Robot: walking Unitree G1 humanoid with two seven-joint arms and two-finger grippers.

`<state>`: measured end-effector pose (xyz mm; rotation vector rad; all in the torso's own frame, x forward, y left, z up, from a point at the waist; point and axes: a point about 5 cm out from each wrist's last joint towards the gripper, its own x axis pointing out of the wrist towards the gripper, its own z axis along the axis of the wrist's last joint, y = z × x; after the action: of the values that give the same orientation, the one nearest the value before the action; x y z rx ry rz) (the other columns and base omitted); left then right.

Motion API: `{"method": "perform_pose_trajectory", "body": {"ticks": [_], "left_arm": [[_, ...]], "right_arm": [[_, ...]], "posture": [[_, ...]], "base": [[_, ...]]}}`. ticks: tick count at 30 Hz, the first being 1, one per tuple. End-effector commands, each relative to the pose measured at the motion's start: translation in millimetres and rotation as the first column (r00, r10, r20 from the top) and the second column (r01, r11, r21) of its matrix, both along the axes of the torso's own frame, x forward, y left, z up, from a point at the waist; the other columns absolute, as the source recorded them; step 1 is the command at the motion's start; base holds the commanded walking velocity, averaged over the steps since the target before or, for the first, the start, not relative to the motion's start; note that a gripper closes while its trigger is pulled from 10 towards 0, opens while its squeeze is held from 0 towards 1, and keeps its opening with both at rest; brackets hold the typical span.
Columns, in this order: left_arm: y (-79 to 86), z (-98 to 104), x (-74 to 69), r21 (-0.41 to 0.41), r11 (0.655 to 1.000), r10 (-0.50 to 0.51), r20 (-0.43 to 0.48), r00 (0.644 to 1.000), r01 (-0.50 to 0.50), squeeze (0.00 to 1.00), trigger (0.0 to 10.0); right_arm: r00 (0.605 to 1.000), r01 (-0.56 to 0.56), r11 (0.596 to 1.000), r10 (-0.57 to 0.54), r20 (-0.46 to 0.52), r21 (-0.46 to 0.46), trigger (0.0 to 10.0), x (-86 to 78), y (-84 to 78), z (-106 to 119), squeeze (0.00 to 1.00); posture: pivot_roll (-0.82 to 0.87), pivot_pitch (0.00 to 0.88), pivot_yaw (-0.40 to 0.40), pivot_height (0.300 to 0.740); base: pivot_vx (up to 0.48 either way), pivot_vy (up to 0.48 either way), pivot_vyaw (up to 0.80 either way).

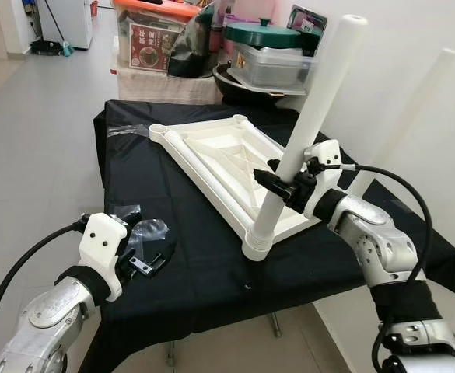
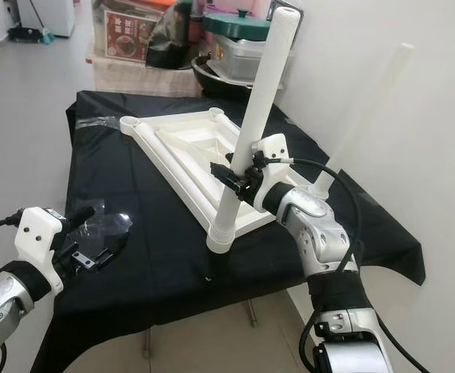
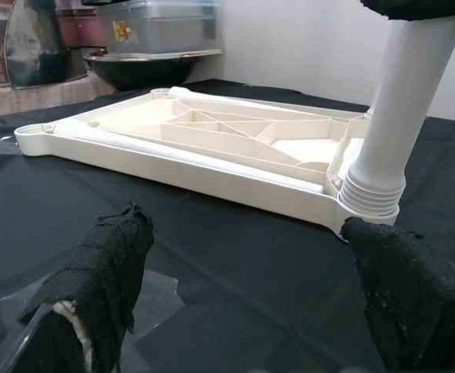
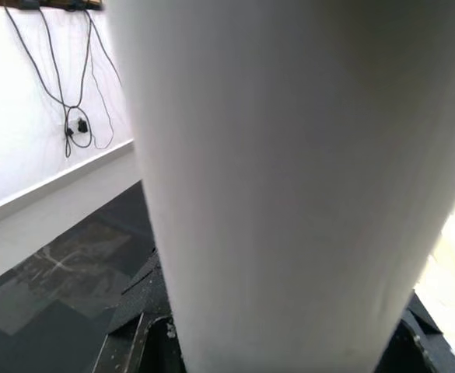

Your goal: Building children table

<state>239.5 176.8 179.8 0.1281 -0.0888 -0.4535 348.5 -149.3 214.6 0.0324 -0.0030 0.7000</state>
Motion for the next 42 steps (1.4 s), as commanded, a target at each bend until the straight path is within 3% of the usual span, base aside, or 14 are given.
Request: {"method": "perform_pose_trajectory", "body": {"ticks": [1,17,18,20,25,28,33,34,35,36,37,38,39,42], "left_arm": [[-0.7,-2.1,-0.4,-0.024,1.000,0.006,-0.015,1.000,-0.007,0.00,10.0],[1.9,-1.8,3.8,-0.027,0.999,0.042,-0.007,0.999,-0.042,0.00,10.0],[2.6,-1.1,6.5,-0.032,0.998,0.060,-0.003,0.998,-0.060,0.00,10.0],[2.5,-1.0,8.0,-0.035,0.997,0.067,-0.004,0.998,-0.067,0.00,10.0],[2.1,-0.9,8.7,-0.032,0.997,0.068,-0.004,0.998,-0.068,0.00,10.0],[3.1,-0.3,10.8,-0.019,0.997,0.080,-0.001,0.997,-0.080,0.00,10.0],[4.3,-1.1,11.7,-0.021,0.995,0.095,0.000,0.995,-0.095,0.00,10.0],[3.7,-1.7,11.6,-0.022,0.995,0.097,-0.001,0.995,-0.097,0.00,10.0],[3.2,-2.5,11.4,-0.023,0.995,0.099,-0.001,0.995,-0.099,0.00,10.0],[3.2,-2.5,11.4,-0.023,0.995,0.099,-0.001,0.995,-0.099,0.00,10.0],[2.9,-3.0,11.2,-0.023,0.995,0.100,-0.002,0.995,-0.100,0.00,10.0],[2.9,-3.0,11.2,-0.023,0.995,0.100,-0.002,0.995,-0.100,0.00,10.0],[2.9,-3.1,11.5,-0.023,0.995,0.101,-0.001,0.995,-0.101,0.00,10.0],[3.4,-0.3,13.5,-0.034,0.995,0.097,0.006,0.995,-0.096,0.00,10.0]], "right_arm": [[0.986,-0.001,1.000,0.004,-0.166,0.017,0.0,-5.5,9.1,-33.4,0.00],[0.954,0.145,0.989,-0.133,-0.270,0.023,0.0,-19.4,22.9,-59.3,0.00],[0.807,0.464,0.886,-0.434,-0.400,-0.024,0.0,-9.4,11.0,-74.3,0.00],[0.676,0.610,0.790,-0.556,-0.484,-0.056,0.0,-8.3,7.9,-83.8,0.00],[0.634,0.644,0.761,-0.583,-0.508,-0.070,0.0,-9.3,11.0,-86.1,0.00],[0.571,0.717,0.689,-0.665,-0.482,-0.101,0.0,-10.6,11.5,-82.9,0.00],[0.602,0.706,0.700,-0.673,-0.430,-0.108,0.0,-13.6,22.0,-73.8,0.00],[0.635,0.681,0.726,-0.648,-0.421,-0.090,0.0,-14.5,28.9,-71.0,0.00],[0.703,0.602,0.796,-0.564,-0.432,-0.060,0.0,-14.7,42.1,-68.5,0.00],[0.703,0.602,0.796,-0.564,-0.432,-0.060,0.0,-14.7,42.1,-68.5,0.00],[0.747,0.539,0.841,-0.499,-0.439,-0.038,0.0,-15.1,51.1,-67.0,0.00],[0.747,0.539,0.841,-0.499,-0.439,-0.038,0.0,-15.1,51.1,-67.0,0.00],[0.808,0.470,0.882,-0.437,-0.394,-0.015,0.0,-12.0,54.2,-60.3,0.00],[0.907,0.327,0.944,-0.302,-0.292,0.038,0.0,-2.0,48.1,-39.7,0.00]], "posture": [[0.15,0.000,-0.178,0.740],[0.13,0.000,-0.169,0.740],[0.13,0.000,-0.167,0.740],[0.13,0.000,-0.167,0.740],[0.13,0.000,-0.167,0.740],[0.13,0.000,-0.171,0.740],[0.13,0.000,-0.177,0.740],[0.13,0.000,-0.178,0.740],[0.14,0.000,-0.181,0.740],[0.14,0.000,-0.181,0.740],[0.14,0.000,-0.181,0.740],[0.14,0.000,-0.181,0.740],[0.14,0.000,-0.182,0.740],[0.14,0.000,-0.186,0.740]], "base": [[0.000,0.000,0.00],[0.000,0.000,0.00],[0.000,0.000,0.00],[0.000,0.000,0.00],[0.000,0.000,0.00],[0.000,0.000,0.00],[0.000,0.000,0.00],[0.000,0.000,0.00],[0.000,0.000,0.00],[0.000,0.000,0.00],[0.000,0.000,0.00],[0.000,0.000,0.00],[0.000,0.000,0.00],[0.000,0.000,0.00]]}}
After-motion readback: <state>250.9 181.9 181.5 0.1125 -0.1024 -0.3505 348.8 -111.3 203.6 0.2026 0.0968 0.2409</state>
